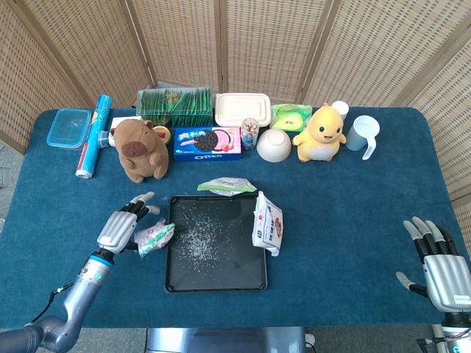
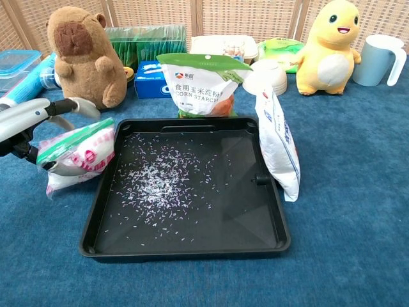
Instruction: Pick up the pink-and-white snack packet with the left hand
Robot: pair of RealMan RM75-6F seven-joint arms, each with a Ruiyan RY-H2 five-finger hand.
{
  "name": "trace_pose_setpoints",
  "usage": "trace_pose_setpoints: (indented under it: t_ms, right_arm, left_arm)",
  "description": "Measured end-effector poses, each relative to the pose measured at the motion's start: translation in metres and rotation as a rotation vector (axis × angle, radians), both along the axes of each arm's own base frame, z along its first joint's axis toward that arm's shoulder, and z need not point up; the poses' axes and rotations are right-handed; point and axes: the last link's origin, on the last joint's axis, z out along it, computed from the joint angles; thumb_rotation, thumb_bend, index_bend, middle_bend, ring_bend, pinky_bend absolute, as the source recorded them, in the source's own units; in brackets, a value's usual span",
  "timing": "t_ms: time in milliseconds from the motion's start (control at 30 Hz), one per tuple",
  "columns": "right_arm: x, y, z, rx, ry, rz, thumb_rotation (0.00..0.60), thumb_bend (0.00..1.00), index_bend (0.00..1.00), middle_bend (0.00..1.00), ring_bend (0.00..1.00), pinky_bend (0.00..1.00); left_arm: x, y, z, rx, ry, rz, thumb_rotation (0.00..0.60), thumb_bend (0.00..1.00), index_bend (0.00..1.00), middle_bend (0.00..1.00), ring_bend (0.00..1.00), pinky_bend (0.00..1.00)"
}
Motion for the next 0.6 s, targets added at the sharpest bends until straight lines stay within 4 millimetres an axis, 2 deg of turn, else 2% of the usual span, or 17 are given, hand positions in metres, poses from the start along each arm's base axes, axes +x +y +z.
trace_pose_setpoints:
  t_ms: [133,233,367,500,600]
  right_arm:
    - [0.001,0.001,-0.001,0.008,0.001,0.000,0.600,0.00,0.03,0.04,0.07,0.07]
    - [0.002,0.001,-0.002,0.009,0.000,0.000,0.600,0.00,0.03,0.04,0.07,0.07]
    - [0.002,0.002,-0.001,0.008,0.000,0.001,0.600,0.00,0.03,0.04,0.07,0.07]
    - [0.003,0.003,0.000,0.004,-0.003,0.004,0.600,0.00,0.03,0.04,0.06,0.08]
    - [0.004,0.003,0.002,0.000,-0.007,0.007,0.600,0.00,0.03,0.04,0.06,0.08]
  left_arm:
    - [0.000,-0.004,0.006,0.015,-0.019,-0.023,0.418,0.00,0.03,0.00,0.00,0.15]
    - [-0.002,-0.007,0.012,0.022,-0.018,-0.028,0.415,0.00,0.02,0.00,0.00,0.14]
    - [-0.010,-0.013,0.031,0.064,0.030,-0.044,0.405,0.00,0.02,0.00,0.00,0.12]
    - [-0.020,-0.021,0.051,0.103,0.102,-0.041,0.456,0.00,0.03,0.00,0.00,0.11]
    - [-0.028,-0.029,0.072,0.142,0.128,-0.029,0.457,0.00,0.02,0.00,0.00,0.11]
